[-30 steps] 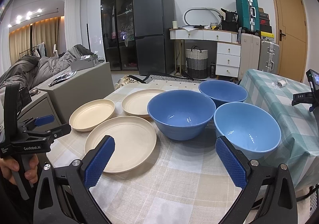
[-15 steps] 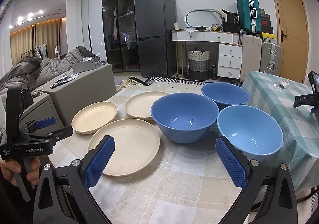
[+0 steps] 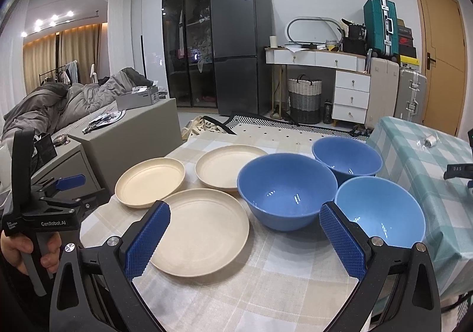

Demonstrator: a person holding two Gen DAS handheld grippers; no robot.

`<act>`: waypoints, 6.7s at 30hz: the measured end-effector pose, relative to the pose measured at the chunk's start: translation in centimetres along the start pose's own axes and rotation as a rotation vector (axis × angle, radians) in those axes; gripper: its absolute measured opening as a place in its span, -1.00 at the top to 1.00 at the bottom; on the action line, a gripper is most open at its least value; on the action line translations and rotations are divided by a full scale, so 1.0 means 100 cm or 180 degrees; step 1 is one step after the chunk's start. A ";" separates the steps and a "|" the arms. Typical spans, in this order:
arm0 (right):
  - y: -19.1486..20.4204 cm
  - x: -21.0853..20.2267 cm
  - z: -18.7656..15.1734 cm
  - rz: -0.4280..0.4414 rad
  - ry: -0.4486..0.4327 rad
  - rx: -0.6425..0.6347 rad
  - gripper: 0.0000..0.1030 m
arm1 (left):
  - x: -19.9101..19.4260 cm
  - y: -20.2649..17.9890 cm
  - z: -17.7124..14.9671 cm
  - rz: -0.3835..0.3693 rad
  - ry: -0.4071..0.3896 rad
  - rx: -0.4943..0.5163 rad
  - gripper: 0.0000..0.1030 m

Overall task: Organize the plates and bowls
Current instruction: 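Move both tools forward toward the rims of two cream plates, then close the left tool on one cream plate rim while the right tool grips another, then lift and tilt the held cream plates with both tools toward the blue bowls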

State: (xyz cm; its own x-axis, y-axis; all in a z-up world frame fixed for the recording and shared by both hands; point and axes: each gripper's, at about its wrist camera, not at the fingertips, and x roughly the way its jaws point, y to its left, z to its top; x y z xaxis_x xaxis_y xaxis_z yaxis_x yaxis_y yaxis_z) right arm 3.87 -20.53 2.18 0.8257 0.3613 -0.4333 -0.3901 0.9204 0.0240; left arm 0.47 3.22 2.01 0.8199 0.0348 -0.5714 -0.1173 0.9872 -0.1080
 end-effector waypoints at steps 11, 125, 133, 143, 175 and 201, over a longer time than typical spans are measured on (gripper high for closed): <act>0.026 0.020 0.033 0.0237 0.0003 -0.0126 -1.00 | 0.000 0.034 0.019 0.0195 -0.0008 -0.0181 -1.00; 0.141 0.369 0.013 0.0754 0.1836 -0.0463 0.32 | 0.176 0.167 0.007 0.0203 0.1394 -0.0513 0.45; 0.142 0.368 0.011 0.0668 0.1794 -0.0545 0.59 | 0.176 0.165 0.009 0.0226 0.1376 -0.0474 0.67; 0.146 0.364 0.013 0.0624 0.1738 -0.0637 0.63 | 0.171 0.164 0.012 0.0263 0.1305 -0.0469 0.68; 0.137 0.290 0.048 0.0500 0.1351 -0.0631 0.63 | 0.128 0.141 0.040 0.0215 0.0932 -0.0392 0.67; 0.100 0.227 0.062 0.0376 0.1128 -0.0462 0.63 | 0.107 0.096 0.058 0.0040 0.0736 -0.0210 0.67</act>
State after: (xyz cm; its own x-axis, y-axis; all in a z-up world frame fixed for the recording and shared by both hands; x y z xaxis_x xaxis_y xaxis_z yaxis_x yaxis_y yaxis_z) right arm 21.22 -2.24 -1.78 0.5898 0.3661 -0.7198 -0.5484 0.8358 -0.0242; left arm 11.36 14.02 -0.41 0.6689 0.0029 -0.7434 -0.1693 0.9743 -0.1485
